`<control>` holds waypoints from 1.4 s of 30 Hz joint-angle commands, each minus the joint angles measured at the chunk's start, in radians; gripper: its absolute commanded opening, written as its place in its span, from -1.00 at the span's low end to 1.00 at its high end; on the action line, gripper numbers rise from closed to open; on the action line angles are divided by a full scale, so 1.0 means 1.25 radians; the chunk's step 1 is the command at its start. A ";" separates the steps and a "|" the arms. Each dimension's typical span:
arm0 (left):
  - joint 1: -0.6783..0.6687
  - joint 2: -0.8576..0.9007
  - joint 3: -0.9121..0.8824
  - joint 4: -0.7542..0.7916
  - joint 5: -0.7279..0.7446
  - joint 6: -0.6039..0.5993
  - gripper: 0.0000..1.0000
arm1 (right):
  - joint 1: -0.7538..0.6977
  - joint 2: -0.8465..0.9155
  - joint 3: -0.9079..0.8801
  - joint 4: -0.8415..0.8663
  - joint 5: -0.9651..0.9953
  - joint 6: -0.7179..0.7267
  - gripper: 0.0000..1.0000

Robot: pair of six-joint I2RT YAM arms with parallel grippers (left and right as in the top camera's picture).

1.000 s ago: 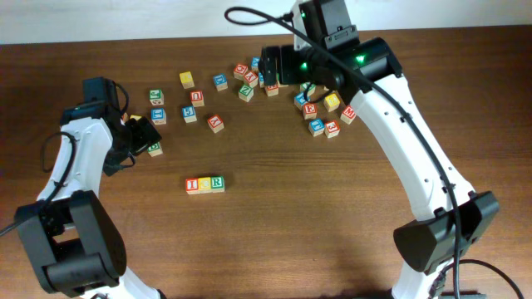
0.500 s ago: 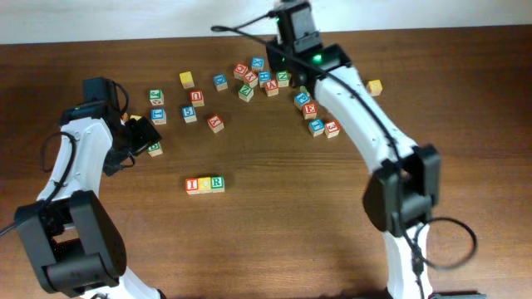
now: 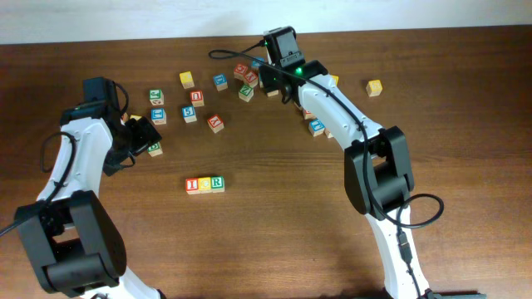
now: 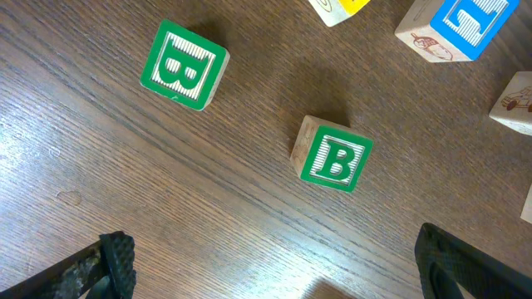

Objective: Spell out ICRA
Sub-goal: 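Move the right gripper up over the block cluster toward the red A block, then grasp the red A block with the right gripper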

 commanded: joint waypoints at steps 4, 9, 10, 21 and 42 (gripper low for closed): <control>-0.001 0.002 0.007 -0.001 0.000 0.004 0.98 | -0.001 0.026 -0.002 -0.042 -0.052 0.003 -0.10; -0.001 0.003 0.007 -0.001 0.000 0.004 0.98 | -0.001 0.026 -0.007 -0.082 -0.055 0.003 -0.08; -0.001 0.003 0.007 -0.001 0.000 0.004 0.98 | -0.001 0.026 -0.010 -0.081 -0.055 0.003 -0.07; -0.001 0.003 0.007 -0.001 0.000 0.004 0.98 | 0.004 0.026 -0.051 -0.067 -0.075 0.006 -0.06; -0.001 0.003 0.007 -0.001 0.000 0.004 0.98 | 0.004 0.026 -0.159 0.196 -0.076 0.005 0.15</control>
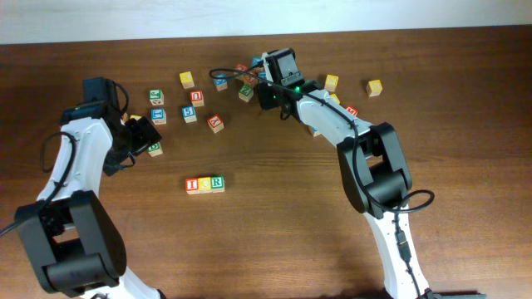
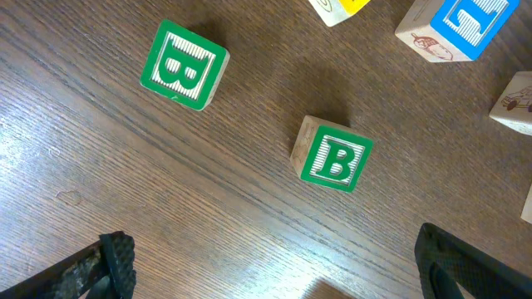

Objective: Spell out ICRA
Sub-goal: 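Grasp the red A block with the right gripper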

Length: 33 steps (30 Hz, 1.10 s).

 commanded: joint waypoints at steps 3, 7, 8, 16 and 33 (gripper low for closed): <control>-0.001 0.003 0.007 -0.001 0.000 0.004 0.98 | 0.004 0.012 -0.002 0.034 -0.006 0.005 0.03; -0.001 0.003 0.007 -0.001 0.000 0.004 0.98 | 0.005 0.012 -0.002 0.031 -0.006 0.005 -0.35; -0.001 0.003 0.007 -0.001 0.000 0.004 0.98 | 0.005 0.012 -0.002 0.031 -0.006 0.005 -0.41; -0.001 0.003 0.007 -0.001 0.000 0.004 0.98 | 0.004 -0.001 -0.002 -0.007 -0.006 0.004 -0.42; -0.001 0.003 0.007 -0.001 0.000 0.004 0.98 | 0.005 -0.225 -0.002 -0.362 -0.135 0.005 -0.45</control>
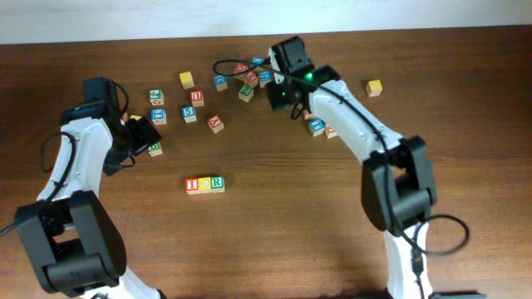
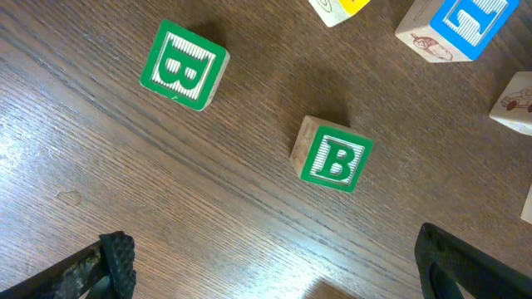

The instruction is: Spell out ICRA

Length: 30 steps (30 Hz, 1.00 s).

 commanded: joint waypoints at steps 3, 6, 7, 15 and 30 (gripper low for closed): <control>-0.001 0.003 0.007 -0.001 0.000 0.004 0.98 | 0.004 -0.079 0.002 -0.119 -0.203 0.005 -0.42; -0.001 0.003 0.007 -0.001 0.000 0.004 0.98 | 0.005 -0.117 0.002 -0.203 -0.245 0.005 -0.43; -0.001 0.003 0.007 -0.001 0.000 0.004 0.98 | 0.006 -0.129 0.002 -0.229 -0.245 0.005 -0.43; -0.001 0.003 0.007 -0.001 0.000 0.004 0.98 | 0.064 -0.159 -0.025 -0.392 -0.235 0.077 -0.44; -0.001 0.003 0.007 -0.001 0.000 0.004 0.98 | 0.234 -0.152 -0.279 -0.179 -0.013 0.241 -0.43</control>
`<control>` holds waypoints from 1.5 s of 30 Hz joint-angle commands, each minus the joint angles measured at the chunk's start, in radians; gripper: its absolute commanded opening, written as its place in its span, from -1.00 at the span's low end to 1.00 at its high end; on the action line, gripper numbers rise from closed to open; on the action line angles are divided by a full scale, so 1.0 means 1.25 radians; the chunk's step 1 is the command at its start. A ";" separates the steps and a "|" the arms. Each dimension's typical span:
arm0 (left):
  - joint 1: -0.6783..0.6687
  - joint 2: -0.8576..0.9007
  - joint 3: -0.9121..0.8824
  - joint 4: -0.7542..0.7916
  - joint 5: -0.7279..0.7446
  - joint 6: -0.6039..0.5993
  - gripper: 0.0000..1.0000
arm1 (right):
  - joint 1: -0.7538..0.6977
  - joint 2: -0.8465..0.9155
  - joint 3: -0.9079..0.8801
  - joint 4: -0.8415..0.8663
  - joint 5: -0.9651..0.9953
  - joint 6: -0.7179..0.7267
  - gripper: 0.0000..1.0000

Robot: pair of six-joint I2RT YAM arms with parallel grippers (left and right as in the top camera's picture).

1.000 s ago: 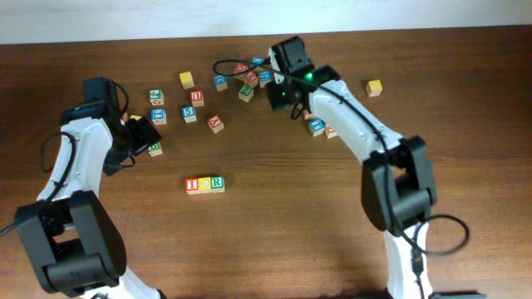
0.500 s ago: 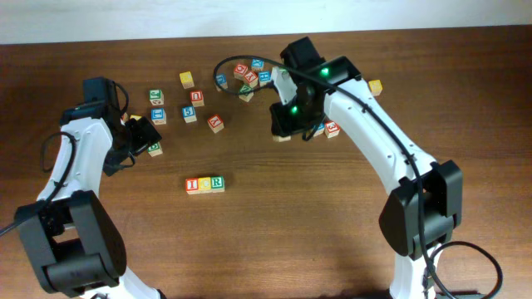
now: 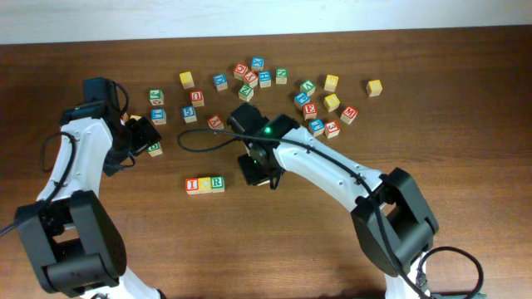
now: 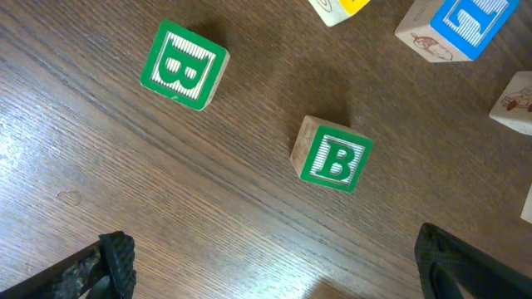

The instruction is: Spell out ICRA

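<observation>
Three letter blocks stand in a row (image 3: pixel 204 184) on the brown table (image 3: pixel 465 166); its left block reads I and its right one R. My right gripper (image 3: pixel 258 173) hangs just right of that row, fingers pointing down and hidden under the wrist, so anything they may hold is out of sight. My left gripper (image 3: pixel 143 135) stays at the left by a green block; in the left wrist view the gripper (image 4: pixel 274 282) is open, wide apart, over bare wood. Ahead of it lie two green B blocks (image 4: pixel 183 65) (image 4: pixel 334 155).
Several loose letter blocks are scattered along the back of the table, a left group (image 3: pixel 189 98) and a right group (image 3: pixel 320 104). A yellow block (image 3: pixel 374 87) lies apart at the far right. The right arm's cable (image 3: pixel 204 148) loops over the table's middle.
My right gripper has moved from the back cluster of blocks forward and left, to just right of the three-block row. The left arm and the B blocks have not moved.
My right gripper hovered over the back cluster of blocks at all three earlier moments, shifting slightly among them. Now it is down by the row's right end. The left gripper stayed open over the same two B blocks throughout.
</observation>
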 commanded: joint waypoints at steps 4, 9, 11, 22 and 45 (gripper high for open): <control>-0.001 0.003 0.007 -0.001 0.000 0.004 0.98 | 0.000 -0.009 -0.070 0.069 0.025 0.062 -0.43; -0.001 0.003 0.007 -0.001 0.000 0.004 0.98 | 0.001 -0.009 -0.114 0.128 0.025 0.081 -0.38; -0.001 0.003 0.007 -0.001 0.000 0.004 0.98 | 0.001 -0.009 -0.119 0.134 0.025 0.081 -0.35; -0.001 0.003 0.007 -0.001 0.000 0.004 0.98 | 0.001 -0.009 -0.121 0.155 0.025 0.081 0.05; -0.001 0.003 0.007 -0.001 0.000 0.004 0.98 | -0.126 -0.009 -0.117 0.253 0.077 0.078 0.97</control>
